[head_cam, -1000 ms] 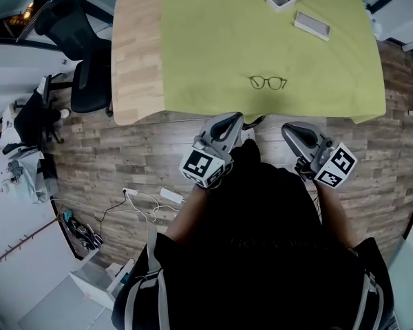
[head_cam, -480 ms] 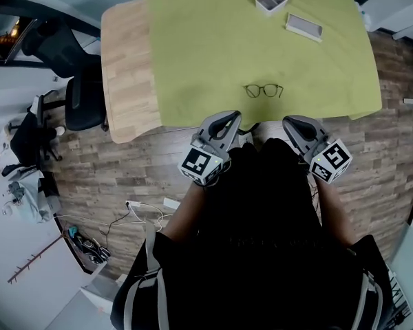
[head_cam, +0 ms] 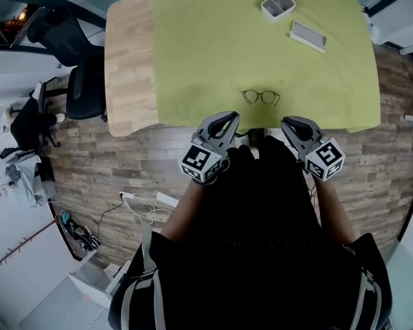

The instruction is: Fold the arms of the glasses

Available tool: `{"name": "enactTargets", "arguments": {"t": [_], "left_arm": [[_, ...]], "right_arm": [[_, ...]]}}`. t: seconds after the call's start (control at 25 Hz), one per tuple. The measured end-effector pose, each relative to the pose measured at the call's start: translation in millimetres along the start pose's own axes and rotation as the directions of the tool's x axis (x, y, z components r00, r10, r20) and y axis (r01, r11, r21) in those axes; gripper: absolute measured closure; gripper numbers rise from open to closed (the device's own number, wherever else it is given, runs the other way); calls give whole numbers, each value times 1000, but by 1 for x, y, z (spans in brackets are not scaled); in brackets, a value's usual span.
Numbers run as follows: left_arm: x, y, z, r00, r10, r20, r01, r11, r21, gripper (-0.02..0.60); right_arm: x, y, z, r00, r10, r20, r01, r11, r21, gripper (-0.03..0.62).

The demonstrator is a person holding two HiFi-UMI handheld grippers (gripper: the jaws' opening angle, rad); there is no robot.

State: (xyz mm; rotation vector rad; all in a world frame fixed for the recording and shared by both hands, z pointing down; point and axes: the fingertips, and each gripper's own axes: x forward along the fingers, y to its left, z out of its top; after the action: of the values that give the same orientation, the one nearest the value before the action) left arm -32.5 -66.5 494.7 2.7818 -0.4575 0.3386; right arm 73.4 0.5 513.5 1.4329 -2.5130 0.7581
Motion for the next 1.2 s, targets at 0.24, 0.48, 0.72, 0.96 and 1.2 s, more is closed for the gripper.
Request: {"name": "enactTargets", "arguments": {"t": [0.24, 0.48, 0.72, 0.96, 1.2], "left_arm": [[14, 3, -19, 998, 43, -56, -38, 996, 75, 561], [27, -4, -27, 997, 17, -74, -11, 996, 85, 563], [38, -5, -32, 995, 12, -104, -5, 998, 65, 563], [42, -5, -38, 993, 13, -120, -7, 999, 53, 563], [46, -4, -45, 991, 17, -129, -12, 999, 42, 563]], "right_arm": [[11, -19, -13, 993, 22, -114, -33, 995, -94, 559], [21, -32, -20, 982, 55, -182, -83, 985, -151, 559], [26, -46, -33, 963, 57, -264, -109, 977, -185, 559], [32, -51, -45, 942, 76, -328, -157, 961, -228, 559], [46, -57, -52, 918, 82, -388, -216, 924, -314, 559]]}}
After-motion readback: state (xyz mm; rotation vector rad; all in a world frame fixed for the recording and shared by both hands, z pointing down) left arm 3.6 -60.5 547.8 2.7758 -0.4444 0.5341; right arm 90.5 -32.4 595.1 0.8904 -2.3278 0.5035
